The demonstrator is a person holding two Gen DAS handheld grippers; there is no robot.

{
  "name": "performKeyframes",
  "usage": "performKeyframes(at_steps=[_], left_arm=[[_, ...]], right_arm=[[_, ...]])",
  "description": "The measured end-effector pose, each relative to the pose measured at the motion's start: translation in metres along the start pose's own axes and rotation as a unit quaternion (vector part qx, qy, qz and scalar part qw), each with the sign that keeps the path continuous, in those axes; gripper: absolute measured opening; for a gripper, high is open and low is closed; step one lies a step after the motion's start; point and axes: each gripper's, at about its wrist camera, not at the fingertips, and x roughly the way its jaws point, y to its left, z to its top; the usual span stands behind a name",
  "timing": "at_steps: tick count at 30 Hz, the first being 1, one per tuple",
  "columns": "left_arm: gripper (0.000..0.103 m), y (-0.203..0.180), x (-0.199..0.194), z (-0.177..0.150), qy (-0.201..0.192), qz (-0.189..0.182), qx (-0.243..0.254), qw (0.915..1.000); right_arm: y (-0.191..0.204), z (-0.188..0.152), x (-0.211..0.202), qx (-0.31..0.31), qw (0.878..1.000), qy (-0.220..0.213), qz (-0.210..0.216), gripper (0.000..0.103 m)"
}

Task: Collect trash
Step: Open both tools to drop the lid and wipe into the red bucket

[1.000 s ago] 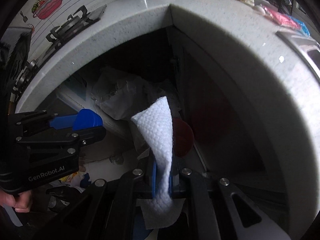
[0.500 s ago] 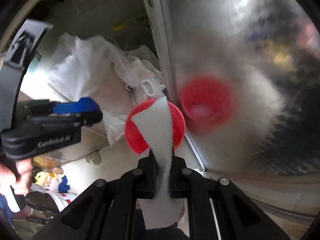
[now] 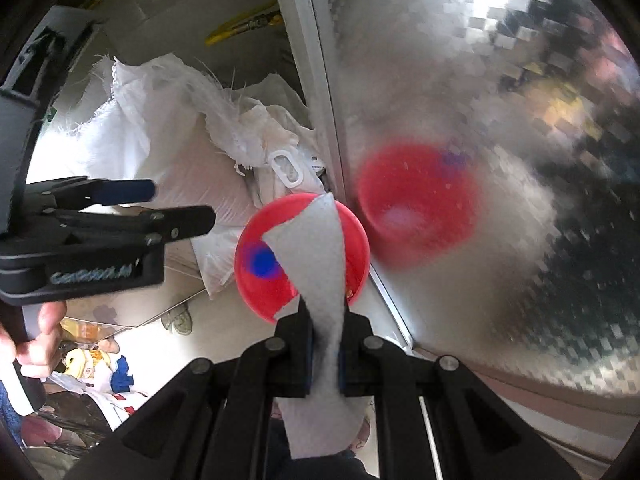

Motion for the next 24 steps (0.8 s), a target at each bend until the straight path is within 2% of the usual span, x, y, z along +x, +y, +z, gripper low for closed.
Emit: performKeyframes(at_steps=[7, 19, 20, 22, 23, 24], left_arm=[[0.089, 0.015, 0.004, -0.007, 0.007, 0.005, -0.023, 0.9997], [0.089, 0.046, 0.016, -0.033, 0.018, 0.026, -0.061, 0.9976], [0.089, 0.048, 0.016, -0.035, 0.017, 0.028, -0.064, 0.9974], [0.089, 0.051, 0.017, -0.040, 0.018, 0.033, -0.068, 0.9970], [0.089, 0.053, 0.016, -0.043, 0.018, 0.033, -0.071, 0.9968], [0.089, 0.054, 0.014, -0.045, 0.019, 0.036, -0.073, 0.9965]], right_arm=[[0.004, 0.013, 0.006, -0.027, 0.999, 0.013, 0.011, 0.008], [0.031, 0.035, 0.053, -0.104, 0.994, 0.034, 0.026, 0.012], [0.033, 0.035, 0.056, -0.111, 0.993, 0.033, 0.029, 0.014], [0.037, 0.034, 0.059, -0.119, 0.992, 0.030, 0.029, 0.032], [0.039, 0.033, 0.059, -0.120, 0.992, 0.027, 0.030, 0.054], [0.040, 0.033, 0.058, -0.120, 0.992, 0.023, 0.032, 0.069]])
